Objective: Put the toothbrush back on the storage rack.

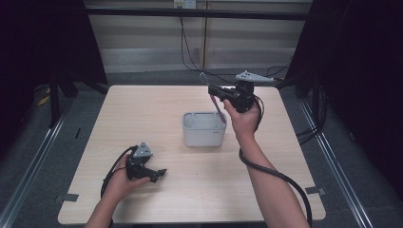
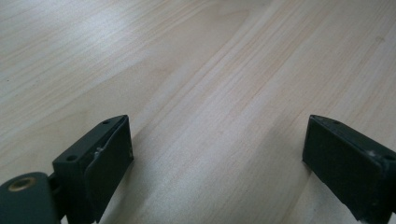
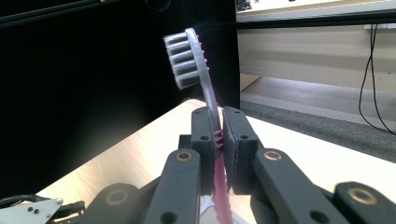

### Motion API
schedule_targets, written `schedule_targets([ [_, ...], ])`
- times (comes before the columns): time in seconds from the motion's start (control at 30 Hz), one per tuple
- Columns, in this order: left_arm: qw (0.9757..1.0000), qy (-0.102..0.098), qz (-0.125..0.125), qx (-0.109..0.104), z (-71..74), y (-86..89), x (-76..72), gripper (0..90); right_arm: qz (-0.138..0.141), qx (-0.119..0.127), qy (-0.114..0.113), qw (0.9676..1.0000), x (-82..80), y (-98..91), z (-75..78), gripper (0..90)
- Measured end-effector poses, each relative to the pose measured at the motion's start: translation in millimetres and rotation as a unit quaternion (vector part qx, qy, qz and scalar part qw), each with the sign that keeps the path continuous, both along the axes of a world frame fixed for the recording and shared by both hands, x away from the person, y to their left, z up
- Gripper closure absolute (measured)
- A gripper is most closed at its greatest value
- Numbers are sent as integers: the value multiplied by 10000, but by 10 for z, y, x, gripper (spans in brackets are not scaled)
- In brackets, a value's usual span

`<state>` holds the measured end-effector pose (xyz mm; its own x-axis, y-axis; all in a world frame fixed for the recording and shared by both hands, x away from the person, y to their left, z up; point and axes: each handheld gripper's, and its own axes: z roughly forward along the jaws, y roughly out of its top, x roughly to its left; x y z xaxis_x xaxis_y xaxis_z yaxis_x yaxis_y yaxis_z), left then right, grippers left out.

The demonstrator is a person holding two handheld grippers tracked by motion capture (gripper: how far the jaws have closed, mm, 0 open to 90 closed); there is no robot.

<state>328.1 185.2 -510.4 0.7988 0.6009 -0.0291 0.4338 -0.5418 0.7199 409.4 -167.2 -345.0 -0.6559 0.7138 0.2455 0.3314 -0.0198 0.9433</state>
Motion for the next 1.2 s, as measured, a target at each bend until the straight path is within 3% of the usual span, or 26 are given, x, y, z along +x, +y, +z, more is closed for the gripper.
schedule_targets([
  [1.2, 10000, -13, -51, 70, 4, 4, 3, 78, -38, 95, -17, 9999, 64, -33, -242, 836],
])
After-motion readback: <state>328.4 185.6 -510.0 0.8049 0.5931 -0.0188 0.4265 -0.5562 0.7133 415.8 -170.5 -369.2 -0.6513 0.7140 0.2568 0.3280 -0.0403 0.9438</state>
